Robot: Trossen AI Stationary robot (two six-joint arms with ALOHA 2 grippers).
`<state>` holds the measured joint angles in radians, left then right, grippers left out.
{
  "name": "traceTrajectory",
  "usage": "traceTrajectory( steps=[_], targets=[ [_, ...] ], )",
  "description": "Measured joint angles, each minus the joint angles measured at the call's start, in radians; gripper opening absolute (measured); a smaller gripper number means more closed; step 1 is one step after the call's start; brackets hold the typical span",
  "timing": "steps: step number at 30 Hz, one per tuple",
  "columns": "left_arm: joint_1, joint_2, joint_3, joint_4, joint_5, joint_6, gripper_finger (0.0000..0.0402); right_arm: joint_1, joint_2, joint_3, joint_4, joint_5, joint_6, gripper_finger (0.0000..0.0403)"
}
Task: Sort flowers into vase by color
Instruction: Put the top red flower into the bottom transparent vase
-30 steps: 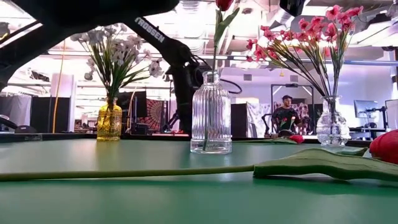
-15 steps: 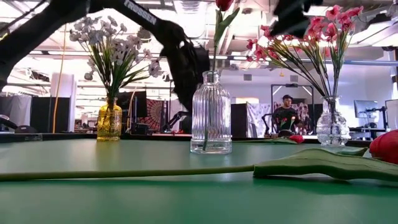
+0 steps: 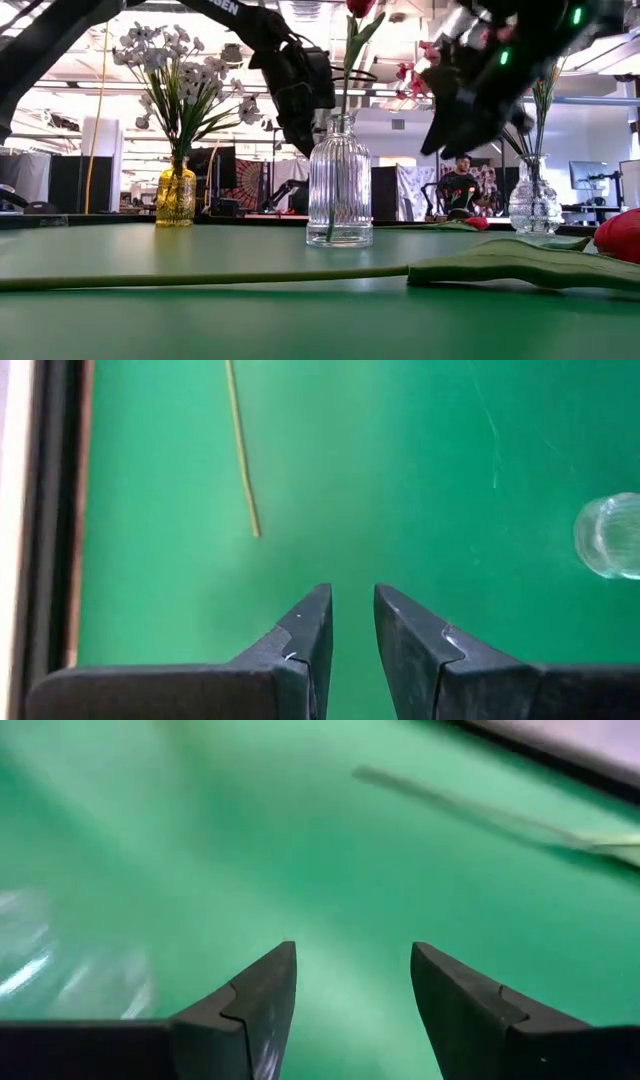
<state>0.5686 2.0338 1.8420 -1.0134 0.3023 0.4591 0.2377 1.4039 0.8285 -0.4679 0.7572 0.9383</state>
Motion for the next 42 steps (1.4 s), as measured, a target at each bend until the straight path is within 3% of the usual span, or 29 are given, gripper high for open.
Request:
traceTrajectory(
  steps=[4, 10, 16, 28, 35, 42],
  targets=[
    [-0.003, 0.000, 0.000, -0.002, 0.000, -0.007, 0.0065, -0.026, 0.073, -0.117, 0.246, 0.192, 0.053, 0.0223],
    [-0.006, 0.000, 0.000, -0.010, 0.001, -0.036, 0.0065, -0.154, 0.244, -0.172, 0.588, 0.210, -0.097, 0.0223],
    [-0.017, 0.000, 0.000, -0.036, 0.001, -0.054, 0.0065, -0.309, 0.330, -0.162, 0.764, 0.034, -0.409, 0.0223],
    [-0.039, 0.000, 0.000, -0.055, -0.005, -0.105, 0.0065, -0.594, 0.399, -0.140, 0.996, -0.390, -0.764, 0.0223],
    [-0.056, 0.000, 0.000, -0.072, -0.036, -0.105, 0.0065, -0.653, 0.464, -0.057, 0.995, -0.511, -0.937, 0.0223],
    [-0.065, 0.000, 0.000, -0.081, -0.055, -0.107, 0.0065, -0.668, 0.486, 0.000, 0.991, -0.528, -1.001, 0.0223]
  ],
)
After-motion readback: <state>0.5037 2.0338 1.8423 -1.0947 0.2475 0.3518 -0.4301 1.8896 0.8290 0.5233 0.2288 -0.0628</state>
